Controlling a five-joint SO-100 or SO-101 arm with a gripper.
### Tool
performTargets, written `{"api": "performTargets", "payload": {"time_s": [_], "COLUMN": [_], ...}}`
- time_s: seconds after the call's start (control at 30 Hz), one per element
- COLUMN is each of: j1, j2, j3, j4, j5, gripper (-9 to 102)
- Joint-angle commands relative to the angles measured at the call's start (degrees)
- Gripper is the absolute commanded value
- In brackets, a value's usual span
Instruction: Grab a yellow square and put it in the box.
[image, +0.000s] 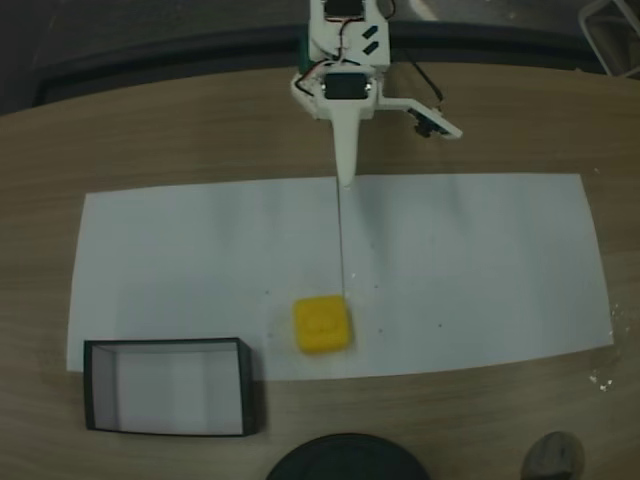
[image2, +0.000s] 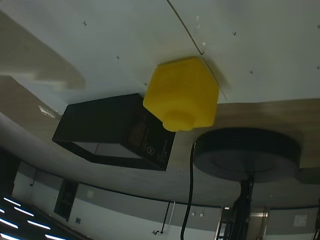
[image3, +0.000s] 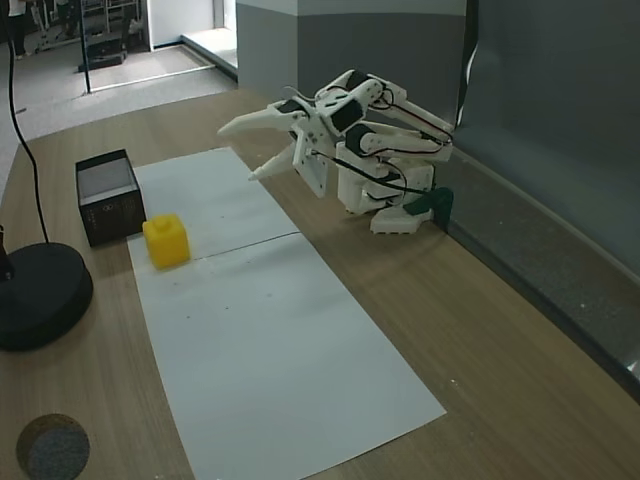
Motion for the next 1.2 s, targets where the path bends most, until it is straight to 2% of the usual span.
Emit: {"api": "performTargets", "payload": {"time_s": [0.0, 0.23, 0.5, 0.7, 0.9, 1.0, 1.17], "j1": [0.0, -0.09, 0.44, 0.18, 0.53, 0.7, 2.02], "j2": [1.41, -6.77, -41.92, -72.07, -98.61, -108.19, -118.39], "j3": [-7.38, -14.94, -31.03, -52.91, -73.74, -81.3, -88.77], "j4": [-1.49, -1.05, 0.18, 12.83, 26.54, 29.53, 29.71], "j5": [2.37, -2.81, -4.39, -4.39, -5.19, -6.94, -7.29], "gripper": [35, 35, 36, 42, 43, 43, 43]}}
